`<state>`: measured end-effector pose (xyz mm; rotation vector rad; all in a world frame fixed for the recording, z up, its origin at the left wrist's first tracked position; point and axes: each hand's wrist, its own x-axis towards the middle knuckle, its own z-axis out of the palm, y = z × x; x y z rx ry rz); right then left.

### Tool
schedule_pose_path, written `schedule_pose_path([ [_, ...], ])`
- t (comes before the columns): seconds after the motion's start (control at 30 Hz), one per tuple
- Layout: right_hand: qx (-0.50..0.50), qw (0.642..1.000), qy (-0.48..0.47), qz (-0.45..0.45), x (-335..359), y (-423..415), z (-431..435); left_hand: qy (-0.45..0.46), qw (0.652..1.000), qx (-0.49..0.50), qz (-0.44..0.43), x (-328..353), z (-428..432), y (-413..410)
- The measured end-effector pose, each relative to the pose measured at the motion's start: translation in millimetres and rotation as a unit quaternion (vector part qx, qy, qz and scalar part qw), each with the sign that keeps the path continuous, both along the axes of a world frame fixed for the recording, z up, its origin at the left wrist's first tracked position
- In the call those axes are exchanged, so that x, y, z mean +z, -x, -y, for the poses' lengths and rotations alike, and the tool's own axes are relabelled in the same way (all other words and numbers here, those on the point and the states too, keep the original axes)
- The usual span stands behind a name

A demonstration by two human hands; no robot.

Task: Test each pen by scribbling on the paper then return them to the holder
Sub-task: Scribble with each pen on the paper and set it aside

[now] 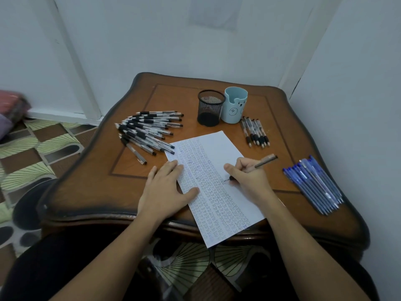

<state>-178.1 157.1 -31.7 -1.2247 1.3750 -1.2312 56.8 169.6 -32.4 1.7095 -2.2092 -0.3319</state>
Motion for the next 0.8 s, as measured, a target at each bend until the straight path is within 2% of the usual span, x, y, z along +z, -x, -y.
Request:
schedule_pose_path([
  [0.1,-0.001,0.999,0.000,-0.036,-4.0,-1.8,1.6,0.004,1.000,-0.003,0.002,-0.8,-0.4,-0.7],
  [0.27,0.018,0.999,0.011,-0.045,-3.9,-1.8,-0.4,0.010,1.000,-0.006,0.001,-2.2,-0.3,-1.1],
  [0.8,0.023,0.999,0.012,-0.035,-1.7,-1.0,-0.4,0.011,1.000,-0.007,-0.003,-3.0,-0.6,-1.3],
])
